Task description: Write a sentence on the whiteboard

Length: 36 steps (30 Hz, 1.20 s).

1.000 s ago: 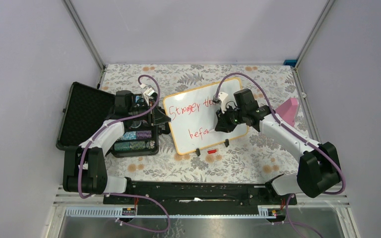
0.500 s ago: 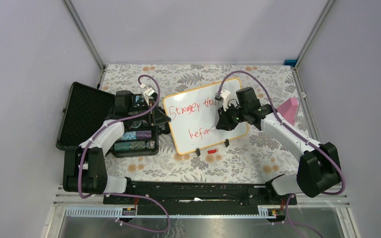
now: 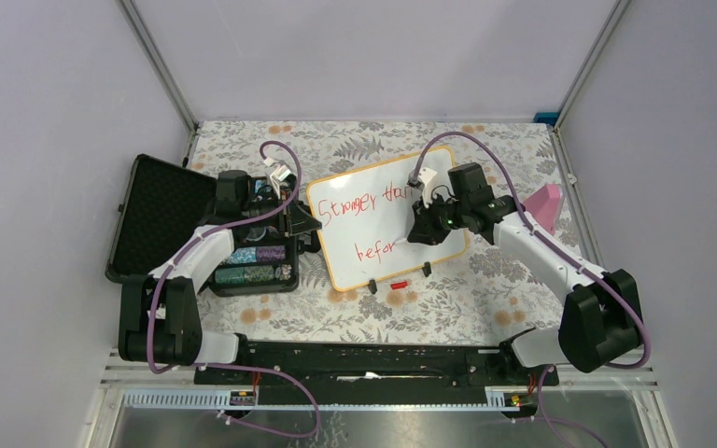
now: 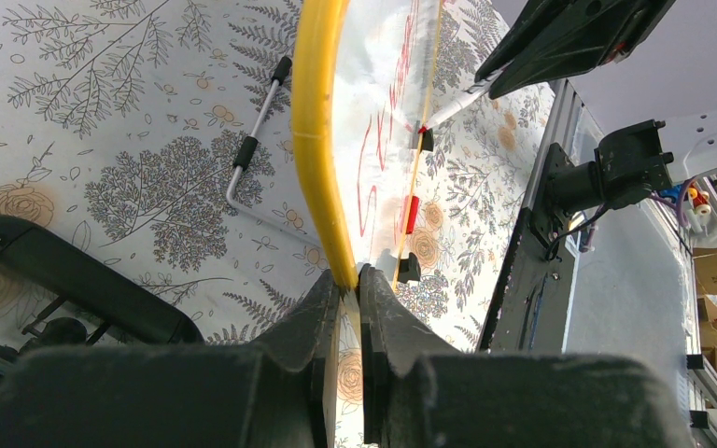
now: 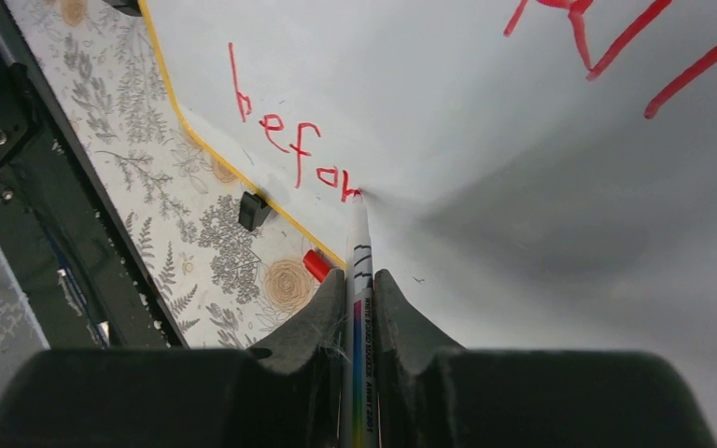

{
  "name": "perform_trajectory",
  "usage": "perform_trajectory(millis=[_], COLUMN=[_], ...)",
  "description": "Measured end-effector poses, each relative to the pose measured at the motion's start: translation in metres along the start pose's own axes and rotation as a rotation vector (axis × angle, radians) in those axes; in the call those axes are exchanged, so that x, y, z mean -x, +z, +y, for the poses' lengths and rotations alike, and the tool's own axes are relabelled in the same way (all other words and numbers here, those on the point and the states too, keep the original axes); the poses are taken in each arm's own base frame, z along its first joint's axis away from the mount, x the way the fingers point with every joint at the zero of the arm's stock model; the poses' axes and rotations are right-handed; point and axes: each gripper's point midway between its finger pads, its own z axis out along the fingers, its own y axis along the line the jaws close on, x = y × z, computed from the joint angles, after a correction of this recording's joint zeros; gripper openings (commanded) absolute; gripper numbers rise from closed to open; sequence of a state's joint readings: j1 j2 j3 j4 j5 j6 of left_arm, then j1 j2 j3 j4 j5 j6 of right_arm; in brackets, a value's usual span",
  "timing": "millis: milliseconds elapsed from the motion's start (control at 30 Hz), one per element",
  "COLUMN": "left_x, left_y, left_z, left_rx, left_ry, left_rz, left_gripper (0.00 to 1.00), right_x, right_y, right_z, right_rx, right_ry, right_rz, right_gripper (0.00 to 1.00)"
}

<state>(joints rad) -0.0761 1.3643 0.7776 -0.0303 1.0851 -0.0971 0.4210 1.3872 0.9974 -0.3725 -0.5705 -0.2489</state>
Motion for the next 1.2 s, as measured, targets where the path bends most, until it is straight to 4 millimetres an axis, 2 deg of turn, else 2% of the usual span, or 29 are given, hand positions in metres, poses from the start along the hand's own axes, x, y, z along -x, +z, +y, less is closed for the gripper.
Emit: perform_trajectory(millis=[300,400,567,1200], left_x=[0.000,0.000,0.000,0.000], left_y=[0.000,0.000,0.000,0.000], left_z=[0.000,0.000,0.000,-0.001], left_rx=[0.000,0.000,-0.001,-0.002], left_ry=[0.004,0.006,0.007,0.000], left_rz=[0.002,0.002,0.003,0.007], left_gripper=[0.00,0.00,0.00,0.00], right_x=[0.009,0.006,-0.001,-0.008], right_y=[-0.010,-0.012,-0.011,-0.004], right_z=[0.014,0.015,0.009,-0.002], right_rx=[0.057,0.052,0.025,-0.011], right_ry=[-0.027,-0.039,-0.041,-0.027], right_rz=[-0.047,-0.047,-0.028,0.001], right_gripper=[0.00,0.00,0.00,0.00])
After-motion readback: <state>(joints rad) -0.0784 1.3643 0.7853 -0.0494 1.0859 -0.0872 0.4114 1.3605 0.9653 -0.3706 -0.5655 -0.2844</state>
